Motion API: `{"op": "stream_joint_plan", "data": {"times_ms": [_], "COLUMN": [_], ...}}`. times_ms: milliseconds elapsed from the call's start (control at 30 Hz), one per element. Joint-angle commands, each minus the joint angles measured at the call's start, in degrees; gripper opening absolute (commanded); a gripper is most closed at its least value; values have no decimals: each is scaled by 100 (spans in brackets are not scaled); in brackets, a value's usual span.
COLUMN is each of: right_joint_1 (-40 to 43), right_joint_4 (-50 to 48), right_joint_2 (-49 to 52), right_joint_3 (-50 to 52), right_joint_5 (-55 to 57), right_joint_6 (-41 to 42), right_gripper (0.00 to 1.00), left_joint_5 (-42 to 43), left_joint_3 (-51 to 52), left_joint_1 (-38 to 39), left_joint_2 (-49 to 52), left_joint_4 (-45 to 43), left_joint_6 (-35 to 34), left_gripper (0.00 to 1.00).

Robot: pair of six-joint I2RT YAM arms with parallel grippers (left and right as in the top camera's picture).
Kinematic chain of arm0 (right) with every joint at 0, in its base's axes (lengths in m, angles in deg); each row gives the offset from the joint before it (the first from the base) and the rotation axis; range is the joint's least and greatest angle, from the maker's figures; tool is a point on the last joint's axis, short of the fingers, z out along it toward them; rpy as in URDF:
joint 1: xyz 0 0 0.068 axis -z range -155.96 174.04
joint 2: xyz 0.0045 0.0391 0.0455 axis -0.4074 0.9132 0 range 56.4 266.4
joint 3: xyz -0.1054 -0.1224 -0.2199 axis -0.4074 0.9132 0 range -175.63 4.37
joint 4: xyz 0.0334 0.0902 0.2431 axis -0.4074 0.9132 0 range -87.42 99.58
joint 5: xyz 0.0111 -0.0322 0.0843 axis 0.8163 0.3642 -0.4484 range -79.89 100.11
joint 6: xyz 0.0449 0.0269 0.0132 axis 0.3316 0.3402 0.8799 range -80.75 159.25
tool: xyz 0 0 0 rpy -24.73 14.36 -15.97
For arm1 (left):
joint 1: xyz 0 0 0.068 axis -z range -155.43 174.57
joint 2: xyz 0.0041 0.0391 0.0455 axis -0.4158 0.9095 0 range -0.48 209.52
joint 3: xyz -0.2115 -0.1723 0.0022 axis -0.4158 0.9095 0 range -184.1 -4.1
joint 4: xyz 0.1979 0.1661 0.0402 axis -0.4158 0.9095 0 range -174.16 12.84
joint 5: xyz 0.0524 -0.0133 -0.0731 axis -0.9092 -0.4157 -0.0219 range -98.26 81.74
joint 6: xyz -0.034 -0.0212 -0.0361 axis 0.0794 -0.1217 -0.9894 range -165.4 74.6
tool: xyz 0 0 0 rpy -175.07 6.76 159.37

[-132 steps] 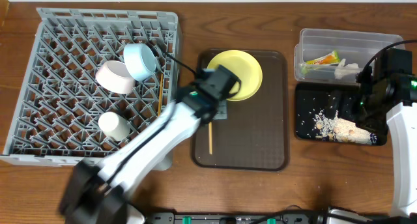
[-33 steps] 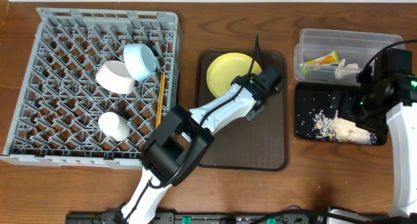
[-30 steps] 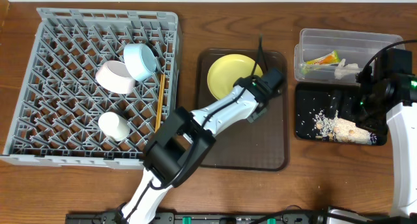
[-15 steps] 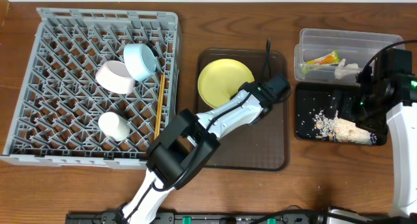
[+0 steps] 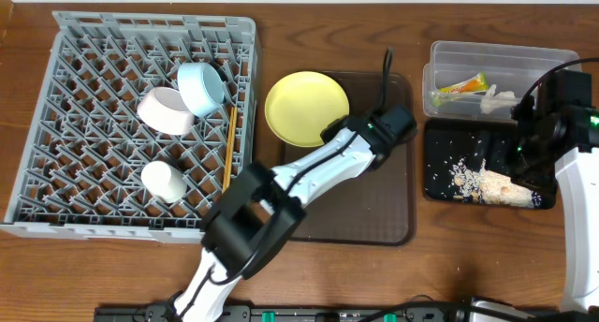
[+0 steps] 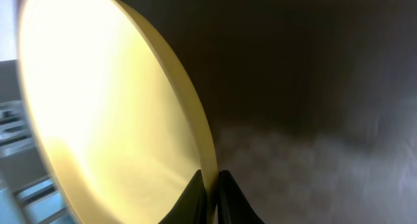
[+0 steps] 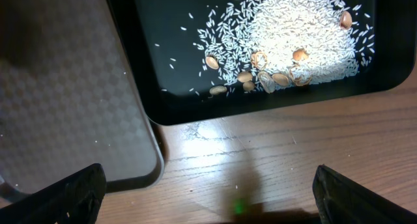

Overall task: Sort waste into correct bins and load items into the dishwasher
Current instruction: 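Lift the yellow plate and stand it upright in the dish rack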

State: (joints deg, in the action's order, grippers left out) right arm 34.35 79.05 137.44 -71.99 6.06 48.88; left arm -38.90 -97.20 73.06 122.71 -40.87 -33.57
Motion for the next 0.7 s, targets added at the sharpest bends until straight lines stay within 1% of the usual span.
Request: {"op": "stream_joint_plan", "data": {"times_ms": [0, 133, 200, 367, 500, 667], "right_joint_1": [140, 140, 140, 140, 140, 140], "right_joint_4": [7, 7, 7, 7, 7, 11], "right_joint_2": [-52, -52, -52, -52, -52, -52], "right_joint_3": [-116, -116, -116, -116, -116, -116], "right_joint_5": [-9, -9, -9, -7, -7, -7], "right_joint_6": [-4, -4, -4, -4, -4, -4], "right_gripper": [99, 99, 99, 99, 99, 99], "left_joint_5": [-243, -186, 94, 940, 2114, 3753], "left_joint_3": [28, 28, 28, 28, 28, 28], "left_joint_1": [-20, -66, -151, -568, -1154, -2083], "left_joint_2": [-713, -1272, -1615, -2337, -2741, -2903], "left_joint_4": [164, 369, 492, 662, 682, 682], "left_joint_6": [-35, -271, -299, -691, -907, -1300], "left_gripper": [8, 8, 8, 8, 8, 8]}}
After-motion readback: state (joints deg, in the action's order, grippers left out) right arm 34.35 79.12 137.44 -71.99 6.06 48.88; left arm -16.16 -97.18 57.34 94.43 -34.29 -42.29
